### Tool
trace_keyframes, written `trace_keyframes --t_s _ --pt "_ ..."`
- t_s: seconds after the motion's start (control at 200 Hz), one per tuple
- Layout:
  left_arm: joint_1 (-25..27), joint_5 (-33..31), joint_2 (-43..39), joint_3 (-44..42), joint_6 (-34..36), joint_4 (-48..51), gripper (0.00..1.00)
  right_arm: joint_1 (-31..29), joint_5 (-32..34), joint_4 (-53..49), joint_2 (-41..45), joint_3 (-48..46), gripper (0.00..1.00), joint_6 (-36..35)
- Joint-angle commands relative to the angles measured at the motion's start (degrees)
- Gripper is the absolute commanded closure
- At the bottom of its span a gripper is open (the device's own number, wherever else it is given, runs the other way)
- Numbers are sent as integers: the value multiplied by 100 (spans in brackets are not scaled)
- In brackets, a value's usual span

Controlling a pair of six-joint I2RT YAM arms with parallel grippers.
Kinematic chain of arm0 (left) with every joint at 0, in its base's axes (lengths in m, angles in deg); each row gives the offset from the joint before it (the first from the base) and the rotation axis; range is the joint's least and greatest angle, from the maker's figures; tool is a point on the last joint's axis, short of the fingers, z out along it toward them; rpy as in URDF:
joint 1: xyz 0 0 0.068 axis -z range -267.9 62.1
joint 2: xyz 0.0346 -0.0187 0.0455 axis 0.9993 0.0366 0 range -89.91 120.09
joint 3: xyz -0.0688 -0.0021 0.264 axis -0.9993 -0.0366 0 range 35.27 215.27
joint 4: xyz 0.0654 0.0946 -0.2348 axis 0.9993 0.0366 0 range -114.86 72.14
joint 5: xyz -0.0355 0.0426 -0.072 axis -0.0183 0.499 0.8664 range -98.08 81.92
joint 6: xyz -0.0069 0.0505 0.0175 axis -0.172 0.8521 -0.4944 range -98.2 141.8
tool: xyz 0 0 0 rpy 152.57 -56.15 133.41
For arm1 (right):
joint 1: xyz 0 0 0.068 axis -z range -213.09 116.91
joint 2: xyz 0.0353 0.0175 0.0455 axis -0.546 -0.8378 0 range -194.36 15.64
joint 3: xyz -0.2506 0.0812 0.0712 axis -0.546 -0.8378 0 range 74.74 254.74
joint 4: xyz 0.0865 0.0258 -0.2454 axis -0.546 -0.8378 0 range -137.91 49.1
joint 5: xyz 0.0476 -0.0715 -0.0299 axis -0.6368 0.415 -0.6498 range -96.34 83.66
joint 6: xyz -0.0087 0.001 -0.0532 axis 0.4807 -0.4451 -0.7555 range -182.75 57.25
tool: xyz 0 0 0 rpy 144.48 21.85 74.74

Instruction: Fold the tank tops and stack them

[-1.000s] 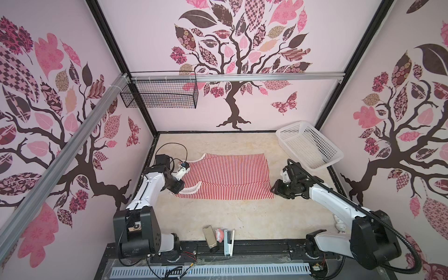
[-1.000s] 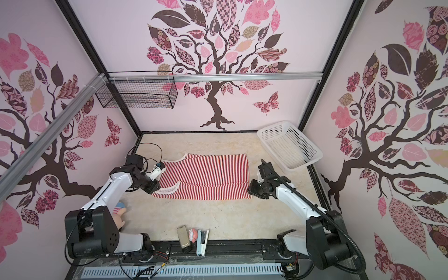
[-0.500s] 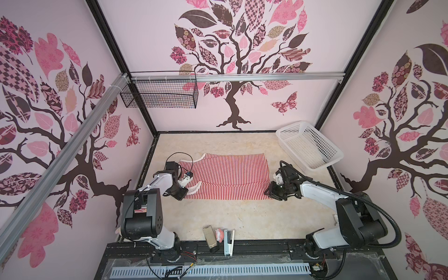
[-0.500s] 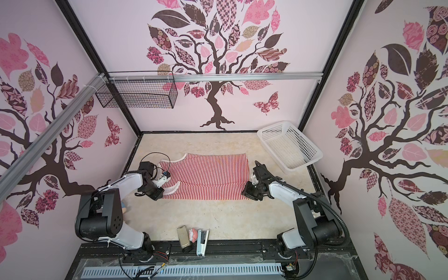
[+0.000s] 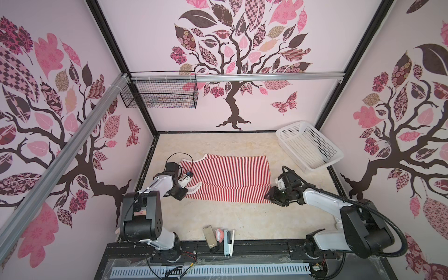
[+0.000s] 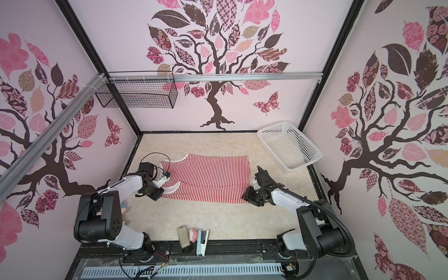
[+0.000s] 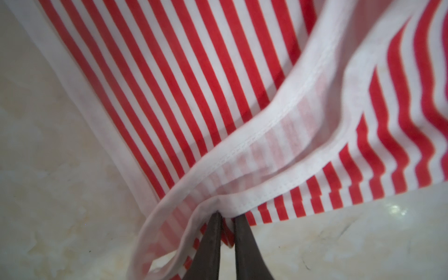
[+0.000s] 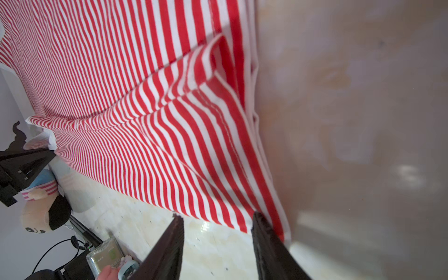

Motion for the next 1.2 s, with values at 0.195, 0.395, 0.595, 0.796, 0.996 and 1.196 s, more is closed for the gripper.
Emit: trace_keyframes --t_s 0.195,0.395,0.595,0.796,0.996,1.196 --pt "-18 -5 -487 -630 271 718 89 -8 359 -949 552 -316 48 91" --pt "-51 -198 -917 -455 217 833 77 -6 206 -1237 931 49 37 -99" --pt "-150 320 -1142 585 -30 1475 67 -9 375 -1663 873 935 30 -300" --pt "-109 796 -576 1704 -584 1435 64 -7 665 -1730 68 1877 30 -444" --pt "36 1027 738 3099 -1254 1332 63 149 897 -1760 -1155 3133 28 -674" --pt "281 1269 2349 4645 -1618 1601 63 559 661 -1683 -2465 4237 28 -732"
